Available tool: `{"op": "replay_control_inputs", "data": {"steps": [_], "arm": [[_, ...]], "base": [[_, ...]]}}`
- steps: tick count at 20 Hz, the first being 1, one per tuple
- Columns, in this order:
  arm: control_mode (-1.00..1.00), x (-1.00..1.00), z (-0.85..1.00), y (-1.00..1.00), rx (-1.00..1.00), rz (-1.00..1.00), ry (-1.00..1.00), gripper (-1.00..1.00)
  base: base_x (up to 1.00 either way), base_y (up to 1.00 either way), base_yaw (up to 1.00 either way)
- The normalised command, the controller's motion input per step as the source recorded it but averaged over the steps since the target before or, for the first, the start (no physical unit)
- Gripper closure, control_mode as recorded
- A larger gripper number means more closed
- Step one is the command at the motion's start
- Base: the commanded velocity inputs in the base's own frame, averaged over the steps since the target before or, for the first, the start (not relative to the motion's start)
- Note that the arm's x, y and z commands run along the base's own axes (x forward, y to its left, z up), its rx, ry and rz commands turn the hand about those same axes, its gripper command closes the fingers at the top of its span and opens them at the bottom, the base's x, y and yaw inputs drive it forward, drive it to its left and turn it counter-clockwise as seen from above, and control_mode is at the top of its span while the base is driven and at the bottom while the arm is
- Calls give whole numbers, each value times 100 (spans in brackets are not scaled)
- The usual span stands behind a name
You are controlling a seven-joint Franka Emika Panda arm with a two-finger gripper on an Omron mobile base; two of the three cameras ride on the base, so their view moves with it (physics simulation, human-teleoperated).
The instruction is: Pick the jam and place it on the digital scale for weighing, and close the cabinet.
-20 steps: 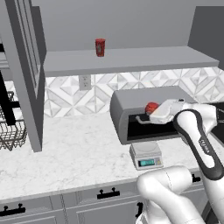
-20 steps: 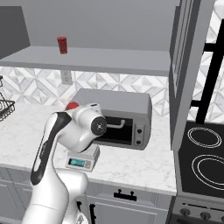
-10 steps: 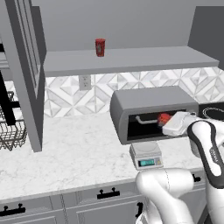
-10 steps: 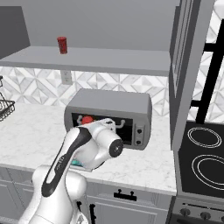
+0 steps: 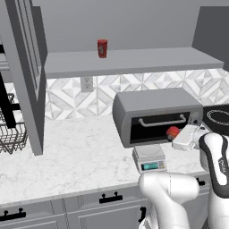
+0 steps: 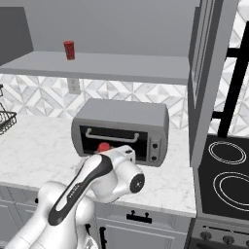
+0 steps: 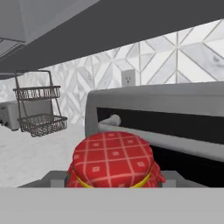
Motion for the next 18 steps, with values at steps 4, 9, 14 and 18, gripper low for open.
{"op": "replay_control_inputs", "data": {"steps": [4,9,14,18], "arm": [[-100,2,-53,3,0,0,0,100],[-100,13,-18,10,0,0,8,100],[-100,29,-7,15,0,2,12,100],[-100,33,-18,0,0,18,8,100]], "base": [[0,0,0],[0,0,0],[0,0,0],[0,0,0]]}}
